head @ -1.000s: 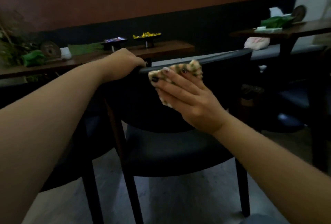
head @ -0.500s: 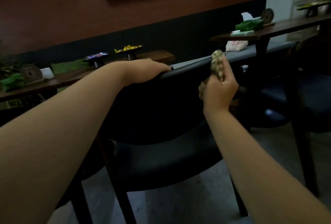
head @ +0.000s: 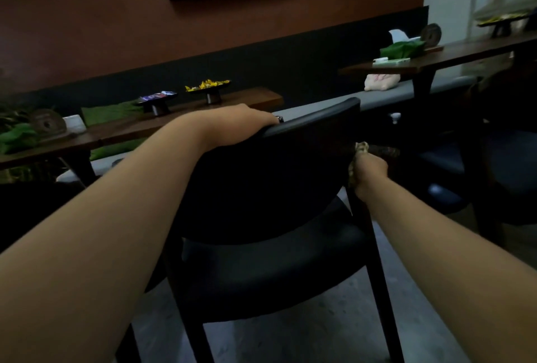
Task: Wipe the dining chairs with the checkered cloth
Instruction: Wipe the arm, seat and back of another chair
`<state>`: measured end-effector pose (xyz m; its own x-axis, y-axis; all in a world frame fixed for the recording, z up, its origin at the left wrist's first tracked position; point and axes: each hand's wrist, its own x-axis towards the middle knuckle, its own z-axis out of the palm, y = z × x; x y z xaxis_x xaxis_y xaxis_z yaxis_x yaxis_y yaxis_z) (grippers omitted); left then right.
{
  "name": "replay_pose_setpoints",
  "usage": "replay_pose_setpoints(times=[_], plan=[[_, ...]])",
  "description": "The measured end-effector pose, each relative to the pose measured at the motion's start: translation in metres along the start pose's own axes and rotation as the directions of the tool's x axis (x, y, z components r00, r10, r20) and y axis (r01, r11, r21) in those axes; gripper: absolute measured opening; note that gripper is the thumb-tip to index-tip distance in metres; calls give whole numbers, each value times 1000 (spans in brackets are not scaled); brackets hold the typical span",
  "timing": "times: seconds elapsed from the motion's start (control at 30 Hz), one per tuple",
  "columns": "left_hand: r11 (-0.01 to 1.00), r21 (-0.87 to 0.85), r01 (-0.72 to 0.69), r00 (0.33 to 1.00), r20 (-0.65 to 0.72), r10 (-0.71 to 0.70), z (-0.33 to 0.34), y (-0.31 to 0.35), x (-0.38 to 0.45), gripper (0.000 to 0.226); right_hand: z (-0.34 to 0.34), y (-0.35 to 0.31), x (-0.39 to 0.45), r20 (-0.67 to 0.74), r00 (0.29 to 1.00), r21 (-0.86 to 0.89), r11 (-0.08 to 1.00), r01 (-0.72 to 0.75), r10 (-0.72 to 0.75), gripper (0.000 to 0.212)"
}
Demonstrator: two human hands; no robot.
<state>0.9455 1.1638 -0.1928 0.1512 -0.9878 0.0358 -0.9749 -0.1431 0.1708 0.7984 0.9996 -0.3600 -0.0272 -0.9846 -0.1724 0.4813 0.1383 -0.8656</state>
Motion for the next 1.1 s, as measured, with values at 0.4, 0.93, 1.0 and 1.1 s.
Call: replay_pose_setpoints(times=[0.4, 0.93, 1.0, 1.1], plan=[[993, 85, -78, 996, 55, 73, -2, -6, 5, 26, 26, -70, -22, 101, 845, -124, 836, 534, -525, 36], [993, 98, -70, 993, 97, 60, -3, -4, 1, 17, 5, 10, 22, -85, 995, 23, 998, -56, 58, 20], [994, 104, -33, 996, 83, 24, -4, -2, 0, 47, 6, 18, 10, -94, 994, 38, 998, -58, 62, 27], [995, 94, -20, 998, 65, 13, -3, -2, 1, 50, 8, 33, -22, -125, 980, 83, 985, -148, 158, 27]])
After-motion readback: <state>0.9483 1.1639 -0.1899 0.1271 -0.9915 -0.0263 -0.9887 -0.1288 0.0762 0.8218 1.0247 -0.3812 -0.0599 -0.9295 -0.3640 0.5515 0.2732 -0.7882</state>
